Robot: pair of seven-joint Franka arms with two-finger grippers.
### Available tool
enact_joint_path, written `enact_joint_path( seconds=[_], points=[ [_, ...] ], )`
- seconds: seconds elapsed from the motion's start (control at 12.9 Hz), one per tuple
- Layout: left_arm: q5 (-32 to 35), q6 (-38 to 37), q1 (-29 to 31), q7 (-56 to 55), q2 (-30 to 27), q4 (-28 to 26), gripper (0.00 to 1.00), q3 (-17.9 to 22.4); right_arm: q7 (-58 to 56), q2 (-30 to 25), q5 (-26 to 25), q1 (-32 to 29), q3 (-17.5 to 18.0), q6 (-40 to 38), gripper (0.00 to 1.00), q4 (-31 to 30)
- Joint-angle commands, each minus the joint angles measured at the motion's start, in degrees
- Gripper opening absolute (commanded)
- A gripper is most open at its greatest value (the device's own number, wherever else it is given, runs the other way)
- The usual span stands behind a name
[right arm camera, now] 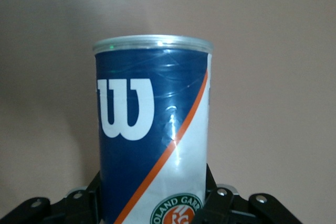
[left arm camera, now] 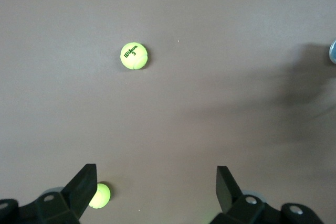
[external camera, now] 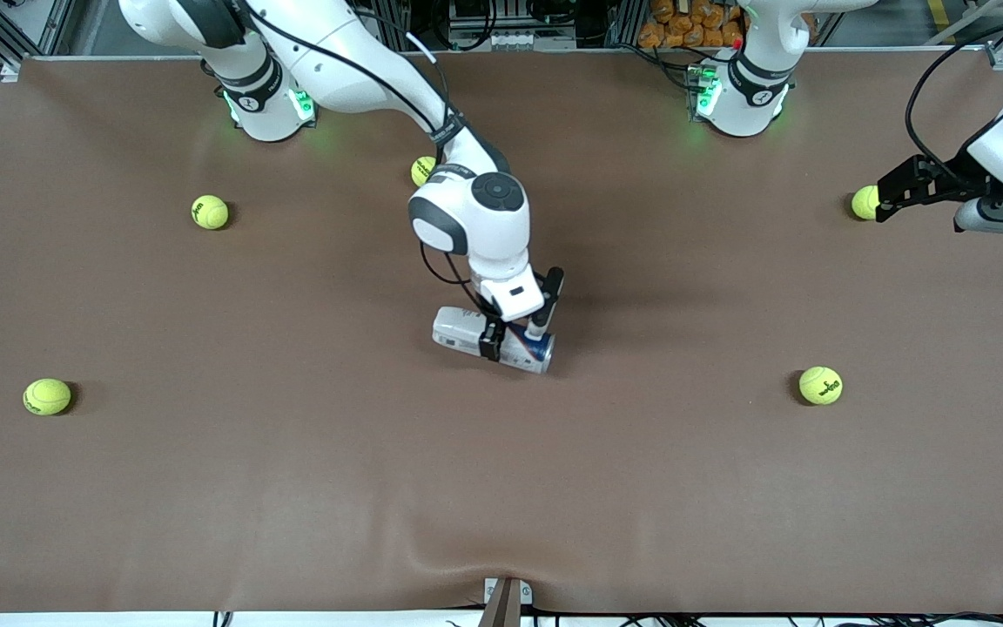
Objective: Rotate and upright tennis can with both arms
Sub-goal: 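Carry the can with the right gripper toward the table middle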
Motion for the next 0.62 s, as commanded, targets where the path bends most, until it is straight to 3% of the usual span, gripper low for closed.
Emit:
enact_joint_path(
  seconds=[0.0,0.23,0.31,0.39,0.54],
  points=[
    [-0.8,0.8,0.2,0.7,0.6,-0.2,1.00,0.0,-3.1,2.0,-1.2,3.0,-0.6,0.2,0.71,1.8],
    [-0.8,0.0,0.4,0.9,2.9,0.5,1.00,0.1,-2.8,3.1,-1.1,6.3,-0.6,5.4,0.73,1.6],
    [-0.8,-0.5,0.6,0.8,3.2,0.5,1.00,0.1,-2.4,3.6,-0.6,7.1,-0.6,6.5,0.77,1.6],
    [-0.8,-0.5,0.6,0.8,4.0,0.5,1.00,0.1,-2.4,4.0,-0.9,7.4,-0.6,6.6,1.00,1.6],
    [-0.8,-1.2,0.4,0.8,5.2,0.5,1.00,0.1,-2.2,4.2,-0.6,7.5,-0.6,6.6,1.00,1.7]
  ],
)
